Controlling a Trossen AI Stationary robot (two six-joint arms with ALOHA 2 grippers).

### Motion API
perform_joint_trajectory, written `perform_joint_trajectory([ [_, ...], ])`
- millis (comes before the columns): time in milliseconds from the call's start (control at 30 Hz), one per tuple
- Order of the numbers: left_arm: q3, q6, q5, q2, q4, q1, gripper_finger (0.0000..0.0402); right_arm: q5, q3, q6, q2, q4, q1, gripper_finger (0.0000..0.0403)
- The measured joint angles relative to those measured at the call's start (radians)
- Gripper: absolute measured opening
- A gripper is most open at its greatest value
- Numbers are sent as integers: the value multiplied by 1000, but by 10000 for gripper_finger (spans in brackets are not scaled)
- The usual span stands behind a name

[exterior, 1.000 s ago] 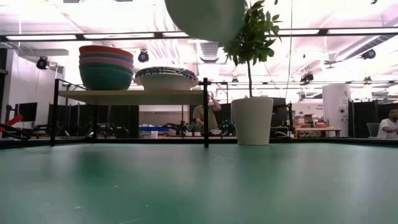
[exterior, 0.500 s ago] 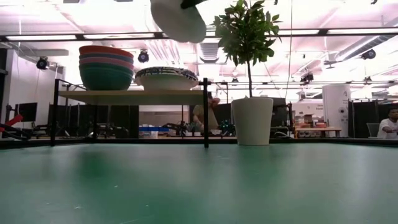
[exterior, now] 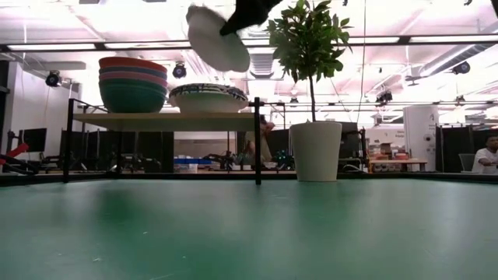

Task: Place and stack bowls onto a shelf
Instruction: Stack the white patterned bowl on top of the white patterned bowl on the shelf

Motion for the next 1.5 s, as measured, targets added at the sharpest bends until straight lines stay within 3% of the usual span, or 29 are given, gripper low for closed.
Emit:
perform_joint_trajectory([
  [100, 0, 0, 0, -2, 0, 0, 39, 64, -1, -22, 30, 18, -1, 13],
  [333, -1, 0, 0, -4, 0, 0, 39, 71, -1, -17, 81, 11, -5, 15],
  [933, -1, -1, 0, -3, -2, 0, 39, 108, -1, 58, 103, 8, -6, 120],
  [1367, -1, -2, -1, -3, -2, 0, 39, 122, 0, 166, 27, -33, 62, 120],
  [1500, -1, -1, -1, -3, -1, 0, 39, 58, 0, 187, 29, -24, 66, 77],
])
